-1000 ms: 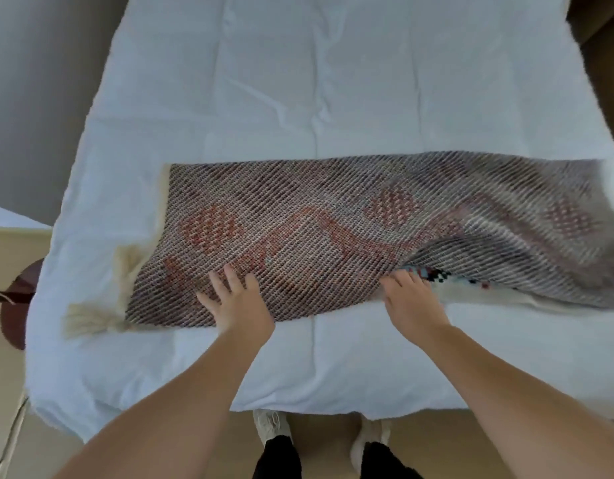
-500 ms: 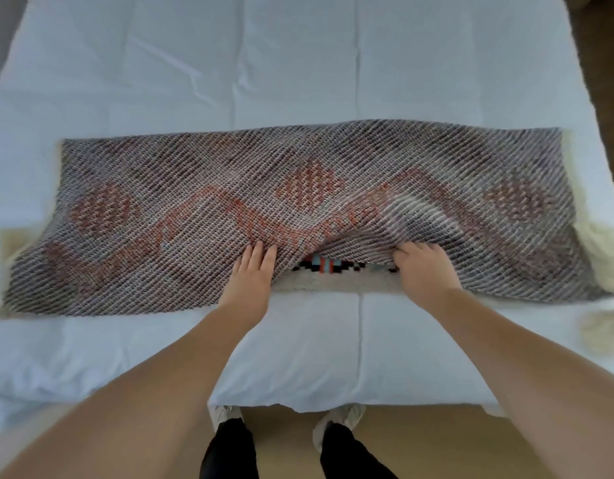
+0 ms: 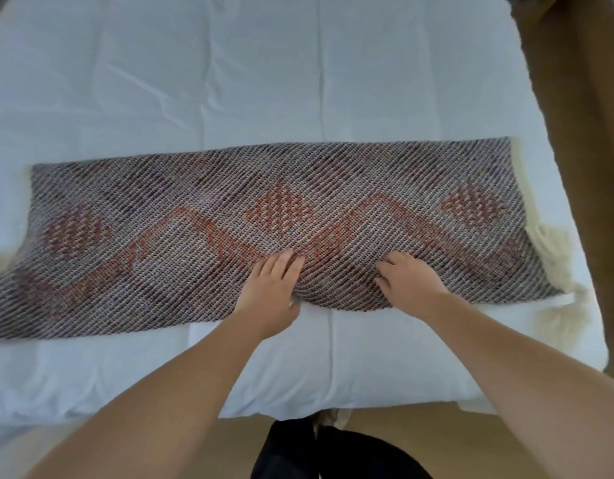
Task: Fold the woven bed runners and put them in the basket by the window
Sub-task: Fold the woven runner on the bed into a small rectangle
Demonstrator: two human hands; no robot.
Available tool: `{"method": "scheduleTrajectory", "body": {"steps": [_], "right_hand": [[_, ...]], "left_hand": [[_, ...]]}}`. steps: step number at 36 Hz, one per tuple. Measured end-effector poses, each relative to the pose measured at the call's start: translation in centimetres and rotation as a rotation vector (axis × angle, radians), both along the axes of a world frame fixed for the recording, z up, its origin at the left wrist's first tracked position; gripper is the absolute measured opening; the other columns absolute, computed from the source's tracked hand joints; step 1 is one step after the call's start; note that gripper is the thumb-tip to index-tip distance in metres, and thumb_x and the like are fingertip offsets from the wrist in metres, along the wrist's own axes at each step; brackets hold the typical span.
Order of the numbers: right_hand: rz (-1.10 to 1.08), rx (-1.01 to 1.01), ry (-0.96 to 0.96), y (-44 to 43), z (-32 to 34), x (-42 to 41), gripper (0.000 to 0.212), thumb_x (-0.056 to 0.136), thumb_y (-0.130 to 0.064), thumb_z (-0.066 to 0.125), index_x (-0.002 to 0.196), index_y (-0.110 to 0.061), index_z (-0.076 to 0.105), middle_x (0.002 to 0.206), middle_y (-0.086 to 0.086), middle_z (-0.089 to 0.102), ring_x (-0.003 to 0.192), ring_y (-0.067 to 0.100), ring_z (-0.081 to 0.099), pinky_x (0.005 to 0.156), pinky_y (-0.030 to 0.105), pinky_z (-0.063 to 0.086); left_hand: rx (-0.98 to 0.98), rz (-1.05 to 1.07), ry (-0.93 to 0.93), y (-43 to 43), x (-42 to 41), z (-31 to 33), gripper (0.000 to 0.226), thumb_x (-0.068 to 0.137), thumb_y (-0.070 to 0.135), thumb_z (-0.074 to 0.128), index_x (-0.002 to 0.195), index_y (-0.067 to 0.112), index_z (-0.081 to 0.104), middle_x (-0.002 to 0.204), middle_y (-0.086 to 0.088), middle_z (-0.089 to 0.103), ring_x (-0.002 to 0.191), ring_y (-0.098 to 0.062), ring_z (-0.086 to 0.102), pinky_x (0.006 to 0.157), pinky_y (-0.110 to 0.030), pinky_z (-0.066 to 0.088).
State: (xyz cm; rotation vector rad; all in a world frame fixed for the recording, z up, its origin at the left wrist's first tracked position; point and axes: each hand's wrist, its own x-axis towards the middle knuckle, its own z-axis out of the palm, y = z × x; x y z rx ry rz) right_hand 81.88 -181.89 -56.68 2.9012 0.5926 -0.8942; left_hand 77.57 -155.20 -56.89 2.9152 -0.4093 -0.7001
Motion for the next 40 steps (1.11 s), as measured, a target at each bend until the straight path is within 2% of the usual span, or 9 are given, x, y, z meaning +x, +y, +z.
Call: {"method": "scheduleTrajectory", "body": {"steps": [5,12,16,20,24,27,29,33,40], "right_hand": [[0.159,-0.035,0.101,1.3,0.4,0.1,0.065,0.097,-0.057,0.033,0.152,-0.022,0.025,0.158,0.01,0.02,0.143,0.03,0.023,0.117,0.045,0.019],[0.158,0.034,-0.012,2.0,-1.8,2.0,0.061,0.1,-0.051,0.031,0.151,-0.019,0.022,0.16,0.013,0.013,0.147,0.031,0.012,0.119,0.046,0.011],[0.193,0.025,-0.017,0.8,-3.1,3.8,0.064,0.1,-0.053,0.021,0.154,-0.02,0.01,0.162,0.013,-0.002,0.149,0.03,-0.004,0.12,0.048,0.003],[0.228,-0.017,-0.029,0.0,-3.6,4.9,0.07,0.098,-0.057,0.012,0.155,-0.02,-0.004,0.16,0.015,-0.015,0.148,0.031,-0.013,0.12,0.05,-0.001],[0.227,-0.003,-0.077,0.1,-3.8,7.4,0.072,0.096,-0.059,0.005,0.153,-0.019,-0.011,0.159,0.016,-0.021,0.147,0.033,-0.017,0.119,0.052,-0.002],[0.191,0.026,-0.13,1.4,-4.4,10.3,0.072,0.097,-0.059,0.007,0.154,-0.02,-0.011,0.159,0.015,-0.02,0.147,0.032,-0.016,0.119,0.052,-0.002],[0.166,0.042,-0.166,2.4,-5.1,12.4,0.073,0.096,-0.061,0.007,0.154,-0.02,-0.01,0.16,0.014,-0.018,0.147,0.032,-0.015,0.119,0.052,-0.004],[0.152,0.028,-0.231,1.5,-6.5,15.8,0.076,0.094,-0.064,0.006,0.154,-0.019,-0.007,0.161,0.011,-0.014,0.148,0.029,-0.014,0.119,0.05,-0.008],[0.065,-0.035,-0.299,-8.1,-7.7,20.0,0.081,0.091,-0.064,0.0,0.154,-0.014,-0.003,0.162,0.012,-0.007,0.149,0.028,-0.007,0.12,0.048,-0.005]], "left_hand": [[0.082,0.007,-0.029,-2.6,-0.1,-1.3,0.071,0.09,0.051,0.047,0.147,0.023,0.017,0.152,-0.004,0.022,0.139,-0.026,0.022,0.115,-0.046,0.015],[-0.002,0.091,-0.041,-4.4,0.6,-2.0,0.048,0.09,0.027,0.048,0.137,0.024,0.04,0.14,0.004,0.042,0.123,-0.022,0.041,0.103,-0.036,0.031],[-0.018,0.192,-0.014,-4.0,-0.1,-1.9,0.052,0.089,0.007,0.047,0.138,0.023,0.04,0.143,0.006,0.038,0.124,-0.019,0.039,0.099,-0.03,0.037],[-0.161,0.095,0.048,-3.8,-2.3,-1.8,0.058,0.085,0.003,0.044,0.139,0.023,0.044,0.144,0.008,0.039,0.127,-0.016,0.039,0.102,-0.029,0.037],[-0.36,0.192,-0.213,-3.0,-1.2,-1.7,0.048,0.079,0.018,0.041,0.122,0.013,0.062,0.128,-0.003,0.059,0.114,-0.024,0.054,0.097,-0.044,0.047],[-0.148,0.467,-0.182,-2.6,2.3,-2.2,0.057,0.096,0.037,0.026,0.148,0.013,0.029,0.157,-0.008,0.022,0.145,-0.027,0.016,0.12,-0.044,0.011],[-0.005,0.476,-0.08,-3.3,4.2,-3.6,0.068,0.097,0.051,0.017,0.152,0.014,0.004,0.161,-0.009,-0.003,0.147,-0.025,-0.008,0.119,-0.043,-0.005],[0.079,0.42,-0.07,-7.6,5.6,-6.3,0.078,0.092,0.06,0.007,0.151,0.012,-0.007,0.159,-0.015,-0.011,0.146,-0.03,-0.013,0.117,-0.053,-0.006],[-0.013,0.358,-0.12,-17.7,7.6,-8.2,0.079,0.093,0.059,0.008,0.147,0.005,-0.013,0.157,-0.02,-0.013,0.145,-0.034,-0.016,0.116,-0.052,-0.012]]}}
